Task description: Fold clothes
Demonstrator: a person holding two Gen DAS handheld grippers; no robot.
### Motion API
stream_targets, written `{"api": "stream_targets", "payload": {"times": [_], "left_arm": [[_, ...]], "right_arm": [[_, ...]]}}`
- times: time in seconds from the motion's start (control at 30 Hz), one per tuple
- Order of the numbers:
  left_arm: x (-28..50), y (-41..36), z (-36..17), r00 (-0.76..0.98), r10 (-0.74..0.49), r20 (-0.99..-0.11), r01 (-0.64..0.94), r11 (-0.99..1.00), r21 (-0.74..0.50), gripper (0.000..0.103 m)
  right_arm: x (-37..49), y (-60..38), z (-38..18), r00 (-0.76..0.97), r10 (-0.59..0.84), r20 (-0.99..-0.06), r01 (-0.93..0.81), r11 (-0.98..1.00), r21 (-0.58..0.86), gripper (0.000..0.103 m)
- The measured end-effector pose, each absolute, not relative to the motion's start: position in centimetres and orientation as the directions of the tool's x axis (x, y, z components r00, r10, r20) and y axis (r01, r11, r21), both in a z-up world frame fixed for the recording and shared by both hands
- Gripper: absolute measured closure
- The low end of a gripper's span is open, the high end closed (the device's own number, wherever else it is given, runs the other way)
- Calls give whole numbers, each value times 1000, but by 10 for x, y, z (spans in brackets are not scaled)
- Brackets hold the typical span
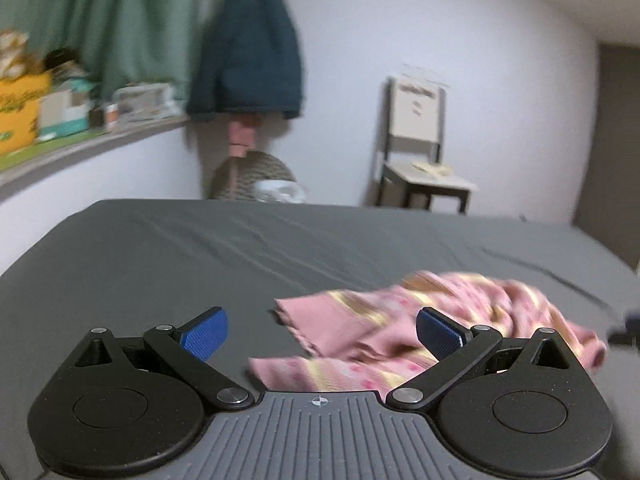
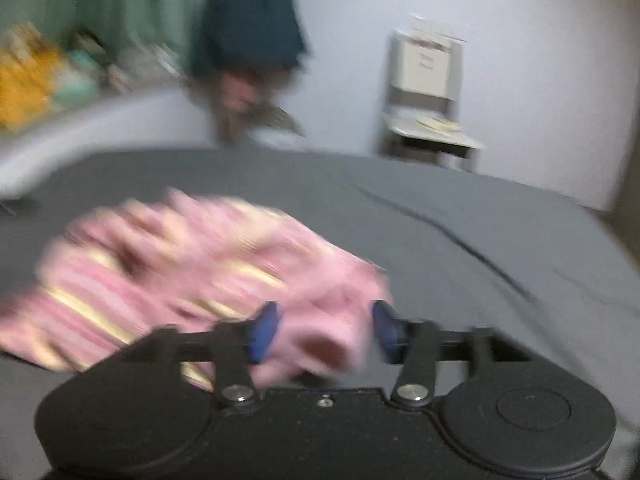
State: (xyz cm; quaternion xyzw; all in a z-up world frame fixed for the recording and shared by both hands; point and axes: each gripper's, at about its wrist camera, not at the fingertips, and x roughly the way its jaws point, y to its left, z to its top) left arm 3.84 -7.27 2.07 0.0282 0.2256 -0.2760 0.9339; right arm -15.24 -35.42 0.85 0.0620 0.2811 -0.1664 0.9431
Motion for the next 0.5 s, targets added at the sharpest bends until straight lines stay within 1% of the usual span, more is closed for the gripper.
{"api": "stream_targets", "payload": {"times": [0.03, 0.13, 0.17, 0.2, 0.23, 0.27, 0.3, 0.37, 0.4, 0.43, 0.47, 0.5], "left_arm": [[36, -79, 21, 732, -520, -440, 549, 833, -71, 0], [32, -91, 22, 675, -581, -455, 607, 788, -105, 0], [31, -94, 21, 654, -596, -465, 625, 773, -111, 0], [29, -97, 20, 635, -608, -476, 642, 758, -113, 0], [28, -100, 15, 627, -602, -495, 653, 753, -88, 0], [27, -103, 11, 619, -594, -513, 663, 746, -64, 0], [26, -106, 7, 611, -586, -532, 673, 738, -40, 0], [23, -111, -2, 597, -568, -567, 693, 721, 8, 0], [21, -113, -5, 591, -559, -581, 702, 711, 30, 1], [18, -114, -4, 597, -561, -574, 706, 707, 43, 9], [18, -114, 0, 596, -573, -563, 712, 701, 41, 15], [14, -108, 8, 589, -611, -529, 726, 687, 14, 20]], "right_arm": [[-147, -358, 11, 808, -225, -545, 314, 947, 73, 48], [-113, -375, 3, 805, -100, -585, 273, 937, 217, 48], [-101, -380, -2, 792, -64, -608, 270, 929, 253, 48], [-92, -385, -11, 751, -46, -658, 288, 920, 265, 49], [-84, -390, -19, 711, -41, -702, 321, 907, 273, 56], [-77, -393, -22, 705, -20, -708, 333, 892, 306, 82], [-78, -396, -20, 731, 13, -682, 321, 876, 360, 89], [-81, -399, -14, 783, 68, -618, 288, 841, 458, 92], [-85, -400, -4, 821, 78, -566, 259, 832, 491, 94], [-91, -400, 8, 864, 87, -495, 222, 818, 530, 94], [-99, -402, 20, 904, 89, -418, 182, 805, 565, 95], [-110, -405, 35, 942, 77, -328, 141, 793, 593, 95]]}}
